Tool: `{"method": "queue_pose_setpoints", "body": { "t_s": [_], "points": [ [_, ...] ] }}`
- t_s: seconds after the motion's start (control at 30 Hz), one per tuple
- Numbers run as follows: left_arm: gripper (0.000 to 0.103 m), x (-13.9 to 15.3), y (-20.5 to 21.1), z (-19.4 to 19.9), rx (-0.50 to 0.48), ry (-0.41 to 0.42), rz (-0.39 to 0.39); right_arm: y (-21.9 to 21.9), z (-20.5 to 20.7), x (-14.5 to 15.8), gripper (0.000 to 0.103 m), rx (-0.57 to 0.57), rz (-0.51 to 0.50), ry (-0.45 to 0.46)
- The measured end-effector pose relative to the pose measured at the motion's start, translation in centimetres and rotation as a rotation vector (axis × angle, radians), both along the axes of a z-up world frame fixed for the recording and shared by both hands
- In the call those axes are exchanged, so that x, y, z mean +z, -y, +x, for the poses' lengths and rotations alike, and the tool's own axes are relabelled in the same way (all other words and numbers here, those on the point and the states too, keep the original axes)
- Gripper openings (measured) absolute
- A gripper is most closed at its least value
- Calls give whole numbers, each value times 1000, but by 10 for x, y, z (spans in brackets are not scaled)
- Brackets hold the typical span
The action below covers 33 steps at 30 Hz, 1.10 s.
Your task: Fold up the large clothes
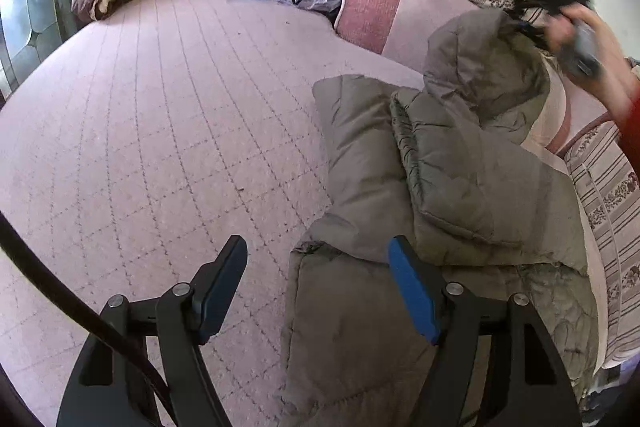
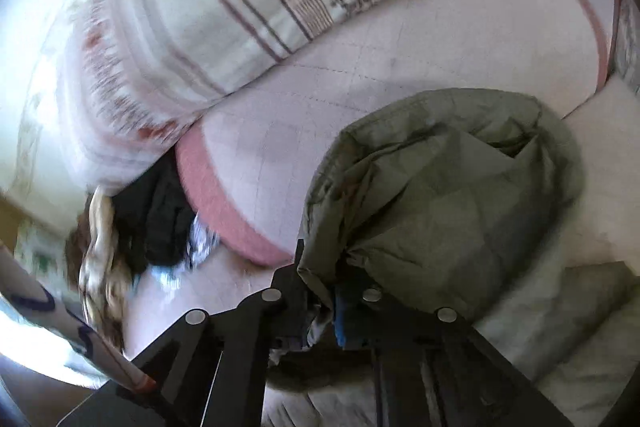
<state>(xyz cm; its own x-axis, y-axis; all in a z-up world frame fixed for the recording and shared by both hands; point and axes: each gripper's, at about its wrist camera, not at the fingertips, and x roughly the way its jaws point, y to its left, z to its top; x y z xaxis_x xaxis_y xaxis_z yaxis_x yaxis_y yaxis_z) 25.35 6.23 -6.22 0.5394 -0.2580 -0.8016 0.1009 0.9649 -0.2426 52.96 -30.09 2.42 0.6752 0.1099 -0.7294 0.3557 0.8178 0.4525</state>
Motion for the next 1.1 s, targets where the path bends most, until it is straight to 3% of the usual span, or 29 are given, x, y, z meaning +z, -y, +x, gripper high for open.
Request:
{"method": "queue_pose_setpoints", "body": {
  "t_s": [0.17,0.3,0.4,0.5,0.6,0.77,0.9,0.97,1.03,1.1],
  "points": [
    [72,5,-10,-7,18,0,-29,-16,-111,19,8,96,-24,39],
    [72,5,-24,-13,54,-16,-73,-31,-209,16,7,162,-22,46],
    [72,7,-36,-22,79,-24,-105,-48,-277,1,7,198,-14,40],
    [72,7,-49,-29,120,-20,-127,-65,-335,-34,7,224,42,14],
    [72,4,-56,-31,144,-26,-128,-77,-347,-86,7,205,56,-62],
    [72,-3,-57,-31,166,-38,-89,-69,-306,-153,7,109,51,-156],
    [72,-1,-53,-31,158,-34,-88,-66,-294,-163,13,105,47,-159],
    [72,1,-49,-32,147,-24,-77,-64,-300,-154,27,115,37,-147],
    [72,2,-45,-33,140,-15,-62,-60,-314,-138,59,136,13,-124],
    [72,3,-42,-34,132,-9,-53,-57,-332,-122,65,143,-10,-107]
  ]
}}
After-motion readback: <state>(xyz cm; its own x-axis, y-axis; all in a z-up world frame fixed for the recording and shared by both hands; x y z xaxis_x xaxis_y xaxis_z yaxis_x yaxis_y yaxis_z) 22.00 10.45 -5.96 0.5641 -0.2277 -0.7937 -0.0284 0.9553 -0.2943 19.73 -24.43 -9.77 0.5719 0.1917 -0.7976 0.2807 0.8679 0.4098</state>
